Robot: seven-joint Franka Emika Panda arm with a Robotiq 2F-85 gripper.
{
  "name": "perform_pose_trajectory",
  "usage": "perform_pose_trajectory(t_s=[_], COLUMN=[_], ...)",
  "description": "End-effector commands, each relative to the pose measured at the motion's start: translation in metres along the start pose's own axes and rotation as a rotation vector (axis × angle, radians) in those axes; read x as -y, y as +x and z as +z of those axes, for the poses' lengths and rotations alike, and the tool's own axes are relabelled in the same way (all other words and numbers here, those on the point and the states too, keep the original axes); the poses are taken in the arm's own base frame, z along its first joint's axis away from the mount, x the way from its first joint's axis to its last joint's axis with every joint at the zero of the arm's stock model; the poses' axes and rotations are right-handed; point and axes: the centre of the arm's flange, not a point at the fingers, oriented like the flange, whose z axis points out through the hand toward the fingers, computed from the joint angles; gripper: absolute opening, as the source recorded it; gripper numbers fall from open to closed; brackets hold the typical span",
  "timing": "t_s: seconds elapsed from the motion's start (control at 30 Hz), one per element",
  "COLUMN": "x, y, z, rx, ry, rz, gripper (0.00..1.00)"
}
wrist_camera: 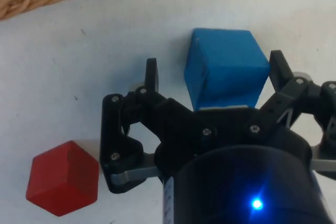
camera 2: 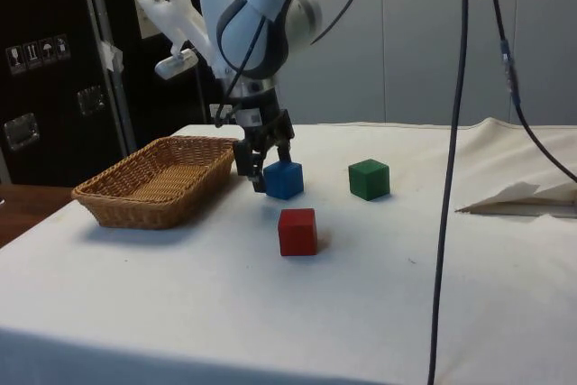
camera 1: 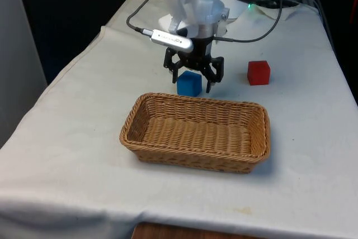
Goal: Pick up exactly two blocks and place them into the basket.
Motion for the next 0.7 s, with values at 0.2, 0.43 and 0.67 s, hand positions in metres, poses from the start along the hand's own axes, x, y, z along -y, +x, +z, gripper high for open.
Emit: perform_pose_trajectory(t_s=[0.2,0.43,0.67], x=[-0.0007,-0.0001,-0.0001], y=[-0.0005,-0.0003,-0.0004], z=[-0.0002,-0.0002,0.0004], rx=[0.000,0.000,0.001], ry=[0.003,0.001,0.000], rz=[0.007,0.004,0.004], gripper=[1.00,1.00,1.00])
